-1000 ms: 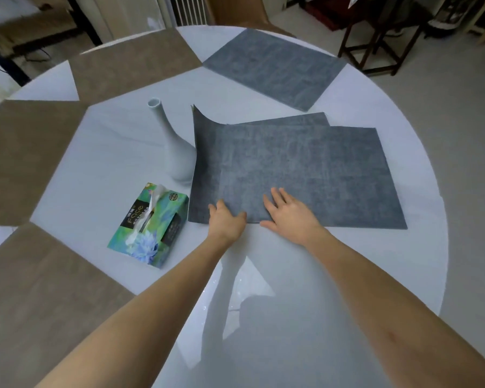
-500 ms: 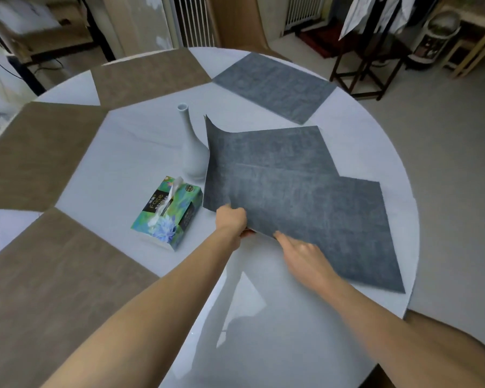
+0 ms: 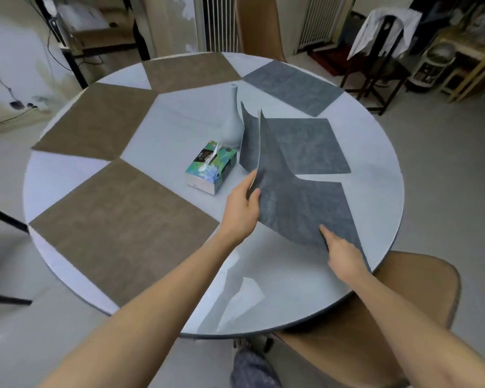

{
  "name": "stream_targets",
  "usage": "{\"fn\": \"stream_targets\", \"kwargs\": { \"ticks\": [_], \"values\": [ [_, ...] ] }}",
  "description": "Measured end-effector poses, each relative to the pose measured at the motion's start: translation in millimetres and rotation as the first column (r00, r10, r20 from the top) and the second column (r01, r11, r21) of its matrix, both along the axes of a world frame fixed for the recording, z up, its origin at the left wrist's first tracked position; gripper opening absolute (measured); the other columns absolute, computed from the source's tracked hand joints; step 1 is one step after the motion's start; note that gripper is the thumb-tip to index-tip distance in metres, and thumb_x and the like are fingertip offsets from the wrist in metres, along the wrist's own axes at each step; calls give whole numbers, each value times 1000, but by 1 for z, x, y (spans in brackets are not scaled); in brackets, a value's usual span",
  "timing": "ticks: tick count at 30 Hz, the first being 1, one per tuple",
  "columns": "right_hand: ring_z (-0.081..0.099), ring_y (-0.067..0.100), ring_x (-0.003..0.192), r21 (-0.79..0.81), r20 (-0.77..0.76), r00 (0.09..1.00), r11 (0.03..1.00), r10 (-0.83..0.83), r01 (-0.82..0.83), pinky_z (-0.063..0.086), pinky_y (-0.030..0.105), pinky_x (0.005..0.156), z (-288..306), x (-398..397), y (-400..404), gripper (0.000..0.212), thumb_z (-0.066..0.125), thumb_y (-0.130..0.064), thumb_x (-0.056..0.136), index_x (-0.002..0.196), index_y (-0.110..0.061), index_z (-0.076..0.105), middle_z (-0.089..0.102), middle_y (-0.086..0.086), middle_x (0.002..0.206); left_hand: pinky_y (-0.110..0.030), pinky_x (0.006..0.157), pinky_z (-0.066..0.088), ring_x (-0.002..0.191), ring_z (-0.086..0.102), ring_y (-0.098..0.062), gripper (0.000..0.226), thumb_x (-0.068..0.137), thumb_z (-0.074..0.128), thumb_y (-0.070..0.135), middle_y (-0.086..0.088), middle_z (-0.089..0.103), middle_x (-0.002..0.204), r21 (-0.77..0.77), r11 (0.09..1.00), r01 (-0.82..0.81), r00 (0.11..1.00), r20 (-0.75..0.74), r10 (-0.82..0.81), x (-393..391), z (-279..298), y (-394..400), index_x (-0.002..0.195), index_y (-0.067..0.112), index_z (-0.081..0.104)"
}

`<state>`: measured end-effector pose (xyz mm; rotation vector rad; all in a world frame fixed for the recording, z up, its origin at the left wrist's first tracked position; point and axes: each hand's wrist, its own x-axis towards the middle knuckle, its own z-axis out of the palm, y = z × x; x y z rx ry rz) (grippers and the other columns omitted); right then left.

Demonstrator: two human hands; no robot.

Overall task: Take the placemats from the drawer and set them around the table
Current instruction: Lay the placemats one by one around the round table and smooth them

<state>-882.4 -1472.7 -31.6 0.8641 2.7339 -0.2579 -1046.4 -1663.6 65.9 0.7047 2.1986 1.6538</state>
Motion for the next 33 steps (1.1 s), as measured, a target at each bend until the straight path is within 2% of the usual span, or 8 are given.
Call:
{"fn": "stream_targets", "kwargs": {
  "ticks": [2, 4, 12, 17, 21, 25, 29, 33],
  "values": [
    [61, 32, 101, 88, 74, 994, 992, 80, -86, 53, 39, 80, 7, 7, -8, 77, 42, 6, 87, 153, -21, 12, 50, 10, 136, -22, 110, 36, 125, 48, -5, 45, 99, 41, 6, 5, 50, 141, -5, 999, -51, 997, 58, 51, 5, -7, -26, 143, 13, 43],
    [61, 33, 102, 140, 147, 975, 973, 164, -185, 51, 39, 81, 12, 8, -18, 75, 41, 3, 87, 152, -22, 14, 51, 9, 133, -35, 112, 37, 128, 48, -12, 46, 98, 41, 9, 3, 51, 141, -48, 994, -102, 989, 99, 106, 14, -14, -49, 144, 15, 43],
    [58, 34, 104, 73, 218, 922, 936, 321, -343, 46, 38, 80, 15, -5, -29, 52, 32, 5, 88, 136, -15, 36, 56, 13, 120, -7, 90, 32, 120, 53, -13, 49, 99, 36, 3, 7, 56, 136, -222, 964, -145, 989, -71, 133, 64, -19, -71, 143, 22, 44],
    [60, 34, 102, 105, 179, 935, 939, 307, -329, 49, 39, 80, 4, 1, 15, 63, 39, 11, 85, 142, -14, 26, 52, 15, 125, -20, 90, 38, 116, 55, -19, 44, 99, 36, 5, 3, 59, 132, -260, 923, -282, 959, -105, 263, 70, -30, -31, 139, 20, 47],
    [62, 36, 101, 146, 175, 892, 884, 418, -443, 51, 40, 78, 6, 0, 54, 72, 41, 12, 86, 148, -14, 16, 35, 21, 145, -28, 96, 43, 118, 55, -21, 45, 98, 36, 3, -1, 59, 131, -235, 844, -482, 874, -61, 482, 94, -51, -3, 139, 17, 48],
    [60, 40, 108, 226, 168, 830, 799, 531, -557, 54, 39, 75, 11, 1, 67, 71, 40, 8, 89, 150, -16, 13, 10, 22, 157, -11, 90, 36, 116, 56, -17, 42, 95, 43, 0, -1, 62, 129, -229, 712, -664, 740, -67, 669, 117, -64, 10, 134, 12, 55],
    [65, 49, 89, 286, 17, 818, 781, 576, -556, 51, 36, 42, 6, 2, 71, 68, 64, 15, 71, 133, -9, 52, 35, 28, 147, -16, 94, 39, 110, 57, -8, 41, 95, 44, 0, 6, 64, 121, -156, 607, -779, 620, -44, 783, 130, -74, 16, 130, 13, 59],
    [63, 52, 97, 292, 39, 773, 732, 634, -615, 50, 35, 40, -2, 13, 76, 69, 65, 18, 66, 130, -7, 56, 42, 27, 143, -24, 91, 46, 106, 61, -17, 38, 91, 44, -1, 1, 67, 116, -289, 519, -804, 548, -23, 836, 139, -102, 20, 123, 9, 62]
  ]
}}
